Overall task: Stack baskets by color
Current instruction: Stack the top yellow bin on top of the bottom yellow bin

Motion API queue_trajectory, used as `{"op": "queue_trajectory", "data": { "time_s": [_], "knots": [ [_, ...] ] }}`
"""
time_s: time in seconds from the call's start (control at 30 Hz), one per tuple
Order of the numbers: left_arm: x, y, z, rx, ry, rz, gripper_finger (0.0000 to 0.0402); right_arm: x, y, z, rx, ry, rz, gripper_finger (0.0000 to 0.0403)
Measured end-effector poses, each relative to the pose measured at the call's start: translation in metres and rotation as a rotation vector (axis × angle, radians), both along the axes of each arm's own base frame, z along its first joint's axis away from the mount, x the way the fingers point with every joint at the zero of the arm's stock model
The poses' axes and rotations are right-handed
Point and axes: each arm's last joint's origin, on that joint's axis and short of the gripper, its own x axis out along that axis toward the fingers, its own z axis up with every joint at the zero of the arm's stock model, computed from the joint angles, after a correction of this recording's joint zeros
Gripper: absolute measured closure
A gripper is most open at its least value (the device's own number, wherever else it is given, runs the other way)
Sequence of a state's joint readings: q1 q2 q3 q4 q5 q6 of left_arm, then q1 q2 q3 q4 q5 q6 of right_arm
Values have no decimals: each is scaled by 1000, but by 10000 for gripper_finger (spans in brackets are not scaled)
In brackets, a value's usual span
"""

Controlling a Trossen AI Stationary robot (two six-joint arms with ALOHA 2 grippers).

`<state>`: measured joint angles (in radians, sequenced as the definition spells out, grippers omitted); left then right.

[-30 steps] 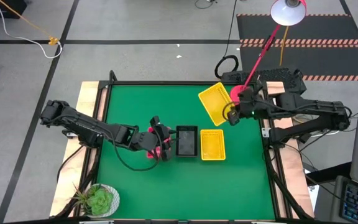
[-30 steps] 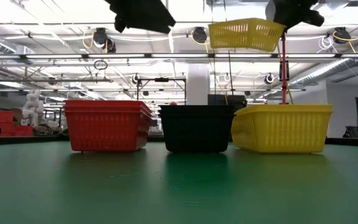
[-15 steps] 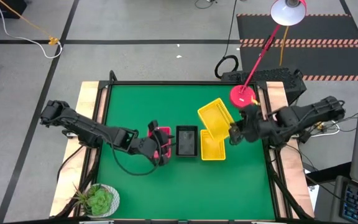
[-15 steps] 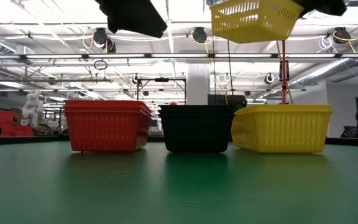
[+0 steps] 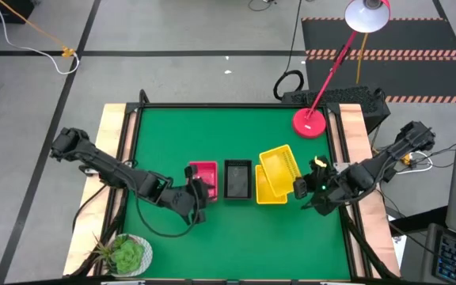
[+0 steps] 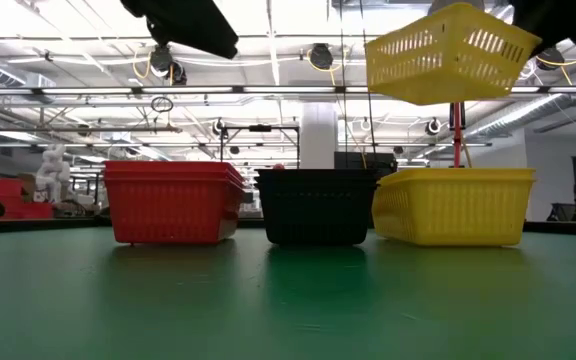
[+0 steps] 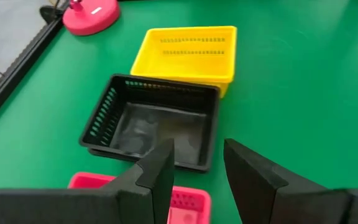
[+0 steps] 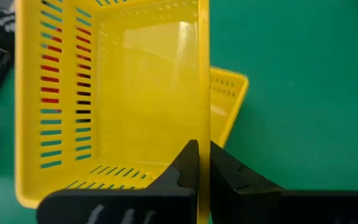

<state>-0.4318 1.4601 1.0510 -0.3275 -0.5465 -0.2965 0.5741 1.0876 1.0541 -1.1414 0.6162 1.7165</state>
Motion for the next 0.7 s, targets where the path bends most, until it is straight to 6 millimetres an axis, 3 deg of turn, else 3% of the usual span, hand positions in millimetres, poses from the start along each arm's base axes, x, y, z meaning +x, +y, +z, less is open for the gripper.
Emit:
{"op": "queue_trajectory", "data": {
  "time_s": [0.33,0.7],
  "knots": [
    [-7,-15,0,-17,-4,-42,261,5,11,-9,-15,-78,-53,399],
    [-6,-14,0,-19,-9,-35,261,12,17,-15,-10,-88,-80,399]
  ]
}}
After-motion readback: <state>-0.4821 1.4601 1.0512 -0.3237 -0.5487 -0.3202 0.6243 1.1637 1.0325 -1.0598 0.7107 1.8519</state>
